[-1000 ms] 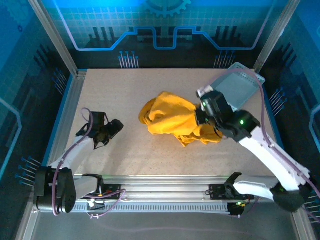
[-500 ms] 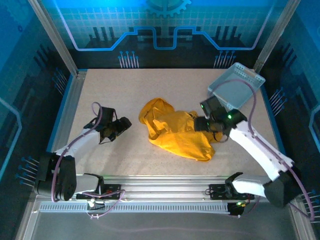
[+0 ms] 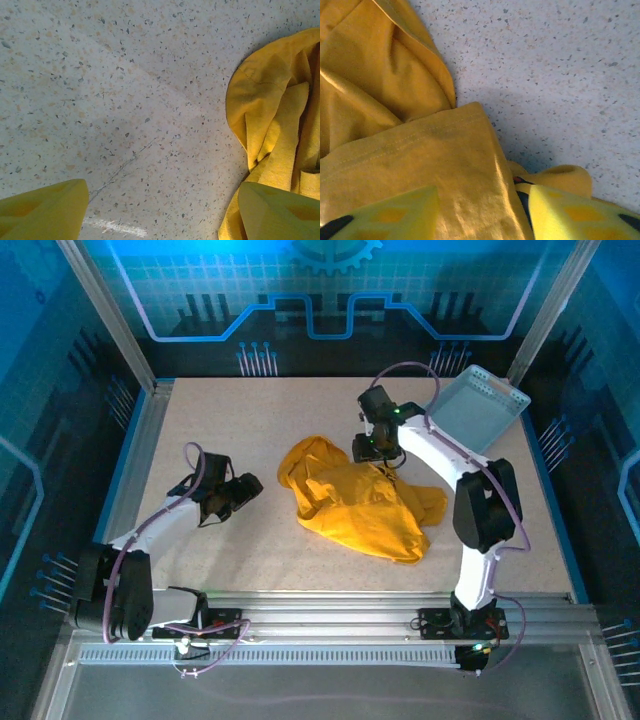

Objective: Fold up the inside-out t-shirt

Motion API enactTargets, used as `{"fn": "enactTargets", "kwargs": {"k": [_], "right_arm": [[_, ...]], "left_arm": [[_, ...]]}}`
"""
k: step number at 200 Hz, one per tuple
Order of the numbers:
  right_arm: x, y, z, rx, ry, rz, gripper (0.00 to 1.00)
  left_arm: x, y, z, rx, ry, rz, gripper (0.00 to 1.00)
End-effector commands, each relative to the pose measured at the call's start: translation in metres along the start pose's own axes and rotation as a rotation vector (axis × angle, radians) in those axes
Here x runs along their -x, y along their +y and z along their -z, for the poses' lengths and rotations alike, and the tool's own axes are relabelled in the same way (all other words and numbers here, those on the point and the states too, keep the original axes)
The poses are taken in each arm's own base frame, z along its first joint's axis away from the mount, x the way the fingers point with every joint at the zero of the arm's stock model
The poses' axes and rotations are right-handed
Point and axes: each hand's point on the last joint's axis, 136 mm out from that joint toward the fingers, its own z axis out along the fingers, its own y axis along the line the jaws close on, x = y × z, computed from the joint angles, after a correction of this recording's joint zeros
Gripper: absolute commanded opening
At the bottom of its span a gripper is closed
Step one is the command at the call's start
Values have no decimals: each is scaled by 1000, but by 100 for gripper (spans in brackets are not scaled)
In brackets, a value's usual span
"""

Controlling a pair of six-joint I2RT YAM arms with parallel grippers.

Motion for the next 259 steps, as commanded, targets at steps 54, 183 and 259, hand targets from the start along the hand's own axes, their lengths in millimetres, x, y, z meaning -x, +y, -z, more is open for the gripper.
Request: {"fn": "enactTargets", "kwargs": {"k": [54, 183, 259], "right_arm": [[-9, 0, -32, -9, 115, -2, 41], [-15, 7, -22, -30, 125, 26, 0], [-32, -36, 104, -82, -234, -94, 0]], "left_arm": [[5, -3, 0, 7, -10, -23, 79], [10, -18, -6, -17, 21, -45, 80], [27, -74, -54, 103, 105, -266, 77]]}}
